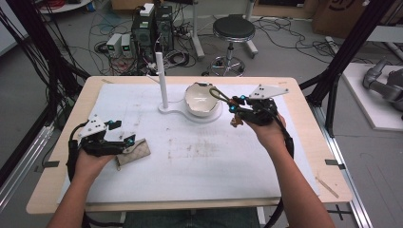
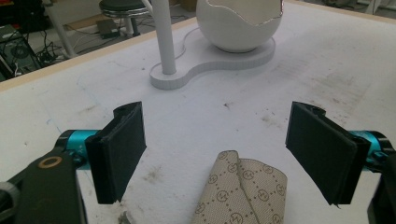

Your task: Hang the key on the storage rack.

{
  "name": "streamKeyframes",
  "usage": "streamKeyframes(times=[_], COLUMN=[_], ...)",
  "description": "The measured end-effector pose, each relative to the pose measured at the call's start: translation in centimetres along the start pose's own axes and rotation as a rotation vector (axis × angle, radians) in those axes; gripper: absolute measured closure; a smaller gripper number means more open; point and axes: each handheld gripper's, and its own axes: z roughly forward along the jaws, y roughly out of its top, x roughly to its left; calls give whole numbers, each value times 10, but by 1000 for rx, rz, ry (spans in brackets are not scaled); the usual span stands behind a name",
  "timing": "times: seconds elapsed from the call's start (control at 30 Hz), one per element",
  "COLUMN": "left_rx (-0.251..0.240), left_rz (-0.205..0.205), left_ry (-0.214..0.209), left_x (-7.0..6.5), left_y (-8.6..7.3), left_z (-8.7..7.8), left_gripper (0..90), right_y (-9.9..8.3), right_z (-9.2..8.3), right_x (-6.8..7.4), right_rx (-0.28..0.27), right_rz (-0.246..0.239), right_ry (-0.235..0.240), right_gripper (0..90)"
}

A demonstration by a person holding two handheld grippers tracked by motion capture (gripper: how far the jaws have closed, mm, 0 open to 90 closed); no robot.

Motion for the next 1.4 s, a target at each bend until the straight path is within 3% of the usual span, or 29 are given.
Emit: streamKeyframes(times=[0.6, 0.97, 1.2, 1.4], left_rx=[-1, 10, 9, 9], left_rz=[-3, 5, 1, 1], left_ry=[-9, 12, 16, 17], left_x=[0, 0, 1, 2], left_y=[-1, -3, -3, -4], left_z=[0, -5, -7, -7], left_gripper=[199, 199, 199, 199], right_y=[57, 87, 100, 107], right_z=[49, 85, 107, 125], right_x=[21, 32, 44, 49], right_rx=[-19, -16, -8, 10], right_rz=[-87, -108, -150, -158], right_ry=[48, 59, 61, 65], right_gripper=[703, 702, 702, 702])
